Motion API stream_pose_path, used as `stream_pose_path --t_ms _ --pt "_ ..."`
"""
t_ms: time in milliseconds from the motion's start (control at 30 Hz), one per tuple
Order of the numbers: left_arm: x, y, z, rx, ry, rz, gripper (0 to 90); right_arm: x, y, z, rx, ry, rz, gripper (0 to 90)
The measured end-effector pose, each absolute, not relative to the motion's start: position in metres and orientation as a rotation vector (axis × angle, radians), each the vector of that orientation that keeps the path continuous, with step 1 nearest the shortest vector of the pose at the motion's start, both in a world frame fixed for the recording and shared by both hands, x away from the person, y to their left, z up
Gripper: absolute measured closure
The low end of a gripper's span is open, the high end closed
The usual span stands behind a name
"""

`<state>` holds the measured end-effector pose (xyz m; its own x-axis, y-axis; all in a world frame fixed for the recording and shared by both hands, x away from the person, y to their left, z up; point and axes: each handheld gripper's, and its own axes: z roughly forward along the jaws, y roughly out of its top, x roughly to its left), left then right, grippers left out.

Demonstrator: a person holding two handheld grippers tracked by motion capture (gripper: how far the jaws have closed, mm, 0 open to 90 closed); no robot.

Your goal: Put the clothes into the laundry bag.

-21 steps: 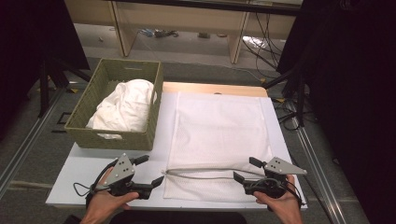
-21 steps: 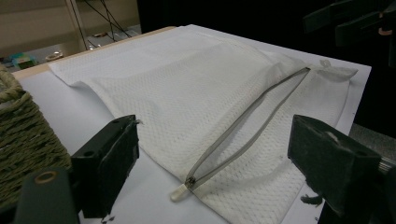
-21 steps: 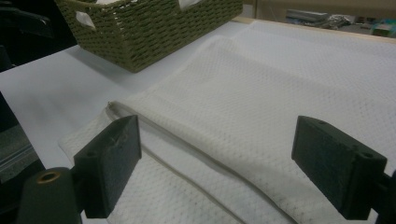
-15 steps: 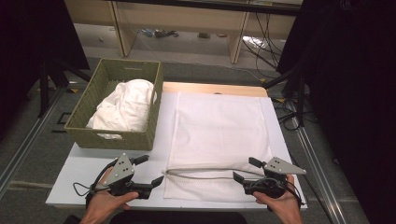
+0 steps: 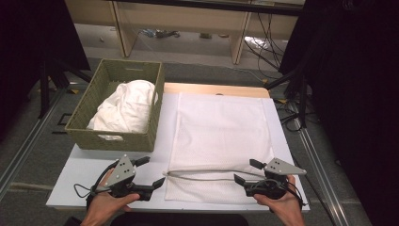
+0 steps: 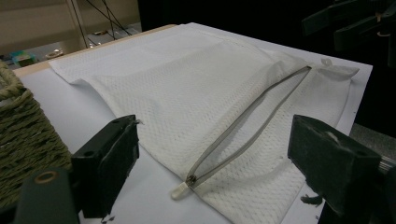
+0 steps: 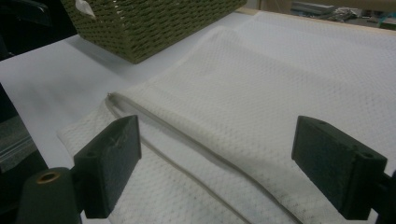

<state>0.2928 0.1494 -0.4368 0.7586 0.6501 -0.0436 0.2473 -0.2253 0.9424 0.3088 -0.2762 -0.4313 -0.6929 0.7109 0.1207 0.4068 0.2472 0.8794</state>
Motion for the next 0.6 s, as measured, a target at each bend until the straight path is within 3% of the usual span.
stream_pose_path --t_ms 333,600 --pt "0.293 0.149 -0.437 1.805 0.712 0.427 16.0 0.321 -0.275 -0.433 1.040 2.241 1.344 17.3" --pt "0.293 0.149 -0.438 1.801 0.713 0.419 16.0 0.335 -0.270 -0.438 0.977 2.334 1.243 24.0"
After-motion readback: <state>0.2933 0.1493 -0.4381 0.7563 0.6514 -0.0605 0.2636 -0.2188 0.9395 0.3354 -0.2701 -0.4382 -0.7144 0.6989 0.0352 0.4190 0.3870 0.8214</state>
